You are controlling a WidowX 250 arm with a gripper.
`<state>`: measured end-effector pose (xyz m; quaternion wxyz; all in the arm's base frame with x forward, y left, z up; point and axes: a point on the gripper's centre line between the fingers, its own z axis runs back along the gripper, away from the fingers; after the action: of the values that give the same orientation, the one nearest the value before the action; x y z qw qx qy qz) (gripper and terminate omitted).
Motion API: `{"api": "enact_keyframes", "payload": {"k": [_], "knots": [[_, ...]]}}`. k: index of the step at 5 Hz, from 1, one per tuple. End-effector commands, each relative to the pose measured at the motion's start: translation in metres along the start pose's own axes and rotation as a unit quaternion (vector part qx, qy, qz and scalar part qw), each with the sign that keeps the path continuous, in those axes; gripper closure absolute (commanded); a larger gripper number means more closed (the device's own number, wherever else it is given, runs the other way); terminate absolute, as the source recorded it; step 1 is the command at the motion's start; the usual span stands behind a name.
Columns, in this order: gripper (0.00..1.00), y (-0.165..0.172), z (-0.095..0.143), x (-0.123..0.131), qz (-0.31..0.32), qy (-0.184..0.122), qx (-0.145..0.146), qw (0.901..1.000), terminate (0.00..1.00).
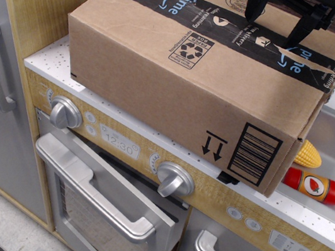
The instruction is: Open large4fbox flaps
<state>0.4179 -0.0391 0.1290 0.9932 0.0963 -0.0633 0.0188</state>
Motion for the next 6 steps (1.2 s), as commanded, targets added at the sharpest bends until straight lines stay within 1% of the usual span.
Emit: {"api": "enact_keyframes", "payload": {"k": [1,2,3,4,5,6], "knots": [[0.0,0.0,0.0,0.0,0.0,0.0,0.0,1.0,0.0],[0.0,-0.007,-0.003,-0.005,-0.021,0.031,-0.038,0.9986,0.0],[0.0,-0.01,-0.007,-0.009,-0.018,0.057,-0.054,0.9967,0.0],[0.0,-0.015,-0.002,-0.016,-0.013,0.099,-0.054,0.9935,0.0],[0.0,-0.015,0.009,-0.024,-0.013,0.142,-0.064,0.9877,0.0],[0.0,-0.014,0.022,-0.031,-0.018,0.179,-0.072,0.9811,0.0]]}}
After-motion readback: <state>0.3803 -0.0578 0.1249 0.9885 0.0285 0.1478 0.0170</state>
